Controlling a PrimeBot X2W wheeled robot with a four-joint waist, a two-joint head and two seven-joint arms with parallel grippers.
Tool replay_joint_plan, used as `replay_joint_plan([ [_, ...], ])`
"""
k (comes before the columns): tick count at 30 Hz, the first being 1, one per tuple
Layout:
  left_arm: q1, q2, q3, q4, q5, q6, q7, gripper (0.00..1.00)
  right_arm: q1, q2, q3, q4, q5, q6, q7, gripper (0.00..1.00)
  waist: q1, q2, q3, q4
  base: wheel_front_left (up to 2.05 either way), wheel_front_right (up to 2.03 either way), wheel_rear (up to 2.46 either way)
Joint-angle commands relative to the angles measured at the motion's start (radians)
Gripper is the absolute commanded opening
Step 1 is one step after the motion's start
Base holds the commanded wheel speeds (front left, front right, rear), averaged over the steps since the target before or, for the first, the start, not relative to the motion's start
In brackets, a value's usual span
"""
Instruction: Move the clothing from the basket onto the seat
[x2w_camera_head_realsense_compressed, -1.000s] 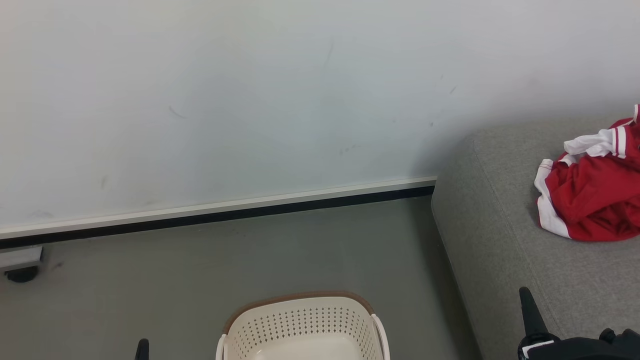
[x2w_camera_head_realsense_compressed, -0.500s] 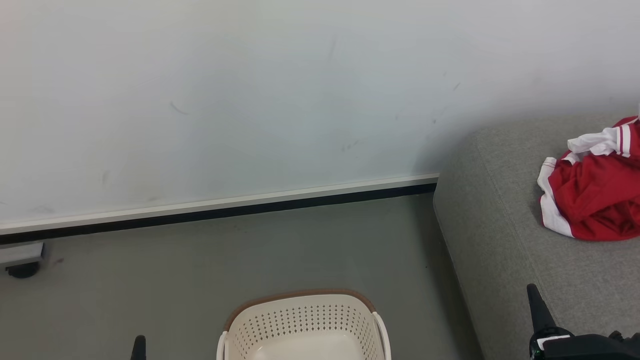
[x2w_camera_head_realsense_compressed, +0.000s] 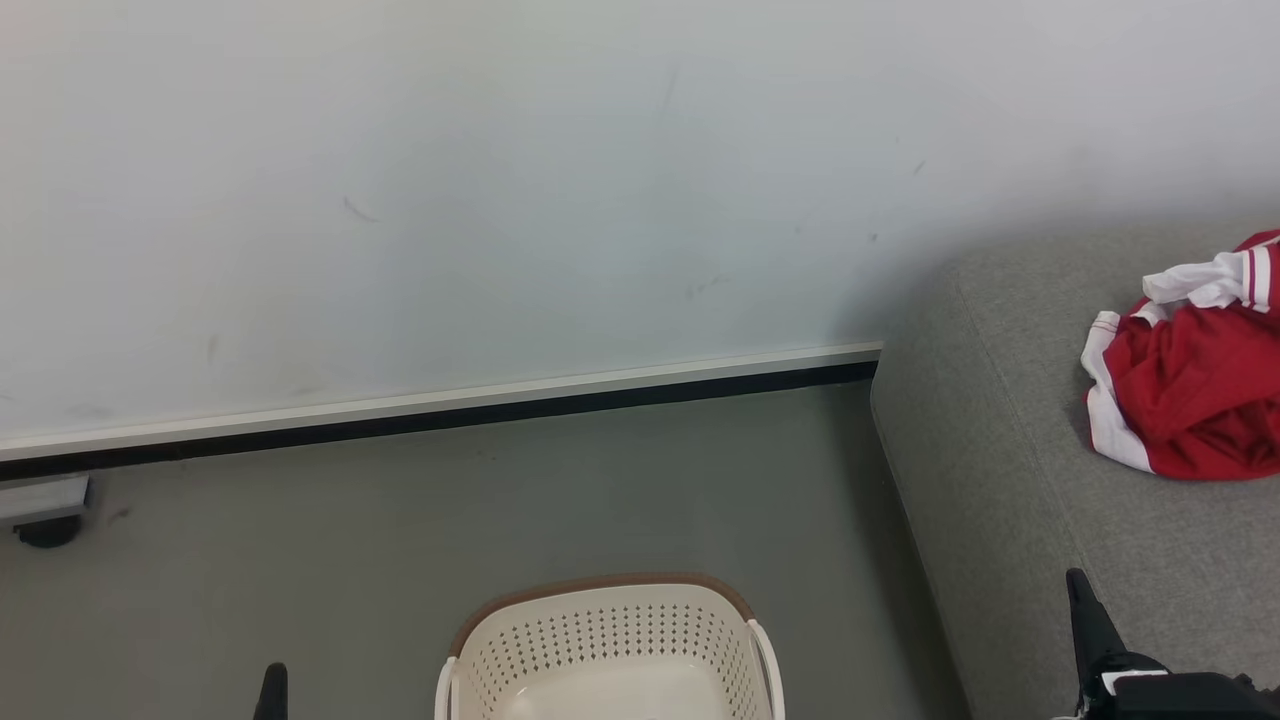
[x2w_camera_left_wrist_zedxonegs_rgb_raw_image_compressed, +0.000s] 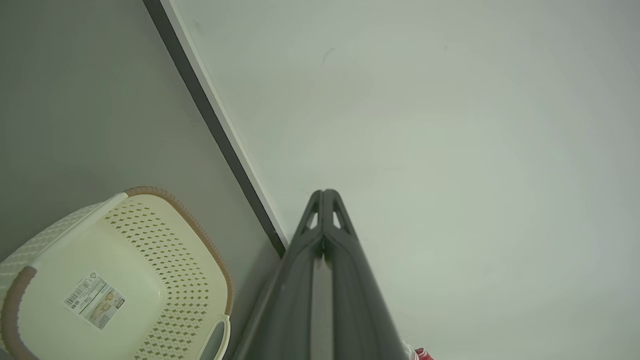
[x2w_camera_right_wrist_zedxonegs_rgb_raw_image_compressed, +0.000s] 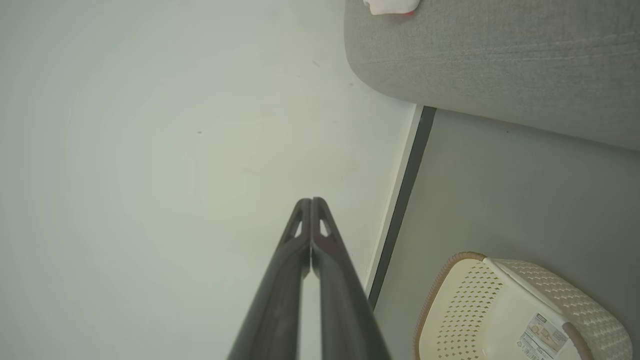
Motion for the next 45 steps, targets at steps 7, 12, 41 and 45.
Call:
replay_joint_plan([
  [7,-0.023,0.003,0.010,0.010,-0.080,-0.009,0.019,0.00,-0.020,0.011,-0.029,0.002,0.071,0.000,0.024,0.00,0.0000,0.0000,0.005,0.003,0.00,0.00,0.00],
  [12,-0.032,0.003,0.013,0.015,-0.119,-0.010,0.028,0.00,-0.022,0.016,-0.044,0.005,0.107,0.000,0.037,0.00,0.0000,0.0000,0.008,0.005,0.00,0.00,0.00],
  [41,-0.054,0.000,0.024,0.037,-0.272,-0.019,0.066,0.00,-0.030,0.040,-0.107,0.014,0.250,0.000,0.088,0.00,0.0000,0.0000,0.023,0.013,0.00,0.00,0.00],
  [45,-0.054,0.000,0.025,0.037,-0.272,-0.019,0.066,0.00,-0.030,0.041,-0.108,0.014,0.248,0.000,0.088,0.00,0.0000,0.0000,0.023,0.013,0.00,0.00,0.00],
])
